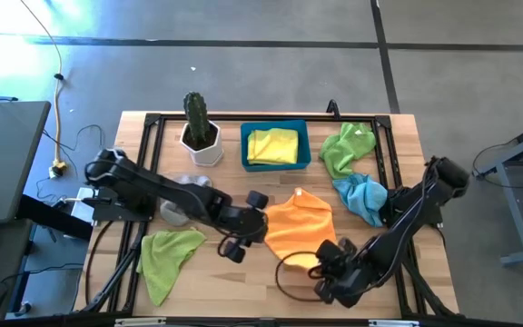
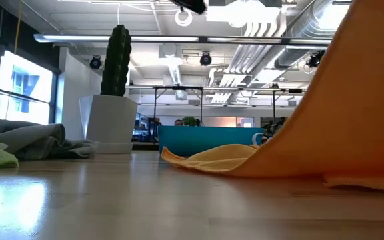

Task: Fold microfiber towels
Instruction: Fold the orange microfiber towel

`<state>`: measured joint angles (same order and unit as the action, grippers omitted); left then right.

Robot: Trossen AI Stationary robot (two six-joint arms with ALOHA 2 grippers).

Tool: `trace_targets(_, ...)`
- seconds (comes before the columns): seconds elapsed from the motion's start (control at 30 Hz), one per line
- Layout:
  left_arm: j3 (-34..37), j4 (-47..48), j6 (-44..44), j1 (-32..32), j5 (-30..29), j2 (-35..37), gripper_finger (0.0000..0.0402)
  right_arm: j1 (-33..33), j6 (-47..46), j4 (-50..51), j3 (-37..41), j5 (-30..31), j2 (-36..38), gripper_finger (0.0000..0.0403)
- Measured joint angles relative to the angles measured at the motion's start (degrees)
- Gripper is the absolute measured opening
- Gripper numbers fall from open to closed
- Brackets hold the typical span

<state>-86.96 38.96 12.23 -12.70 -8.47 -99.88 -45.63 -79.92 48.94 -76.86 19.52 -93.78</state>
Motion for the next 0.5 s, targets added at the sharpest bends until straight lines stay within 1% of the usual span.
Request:
trace_targets(0.1, -0.05, -4.81, 0.00, 0.38, 3.64, -2.88, 0.0131, 0.34, -1.28, 1.87, 0.00, 0.78, 1.28, 0.0000)
trace_targets(0.2, -0.11, -11.49, 0.02, 0.34, 5.62, -5.67, 0.0131, 0.36, -1.31, 3.05, 0.00, 2.94, 2.06, 0.0000)
trace_targets(0.43, -0.10, -23.33, -2.63, 0.50, 6.94, -10.16, 0.0131, 0.72, -1.25, 3.93, 0.00, 6.45, 2.67, 0.0000)
trace_targets(0.5, 0.00, -24.74, -3.36, 0.54, 7.00, -10.88, 0.0131, 0.70, -1.24, 3.95, 0.00, 6.87, 2.69, 0.0000)
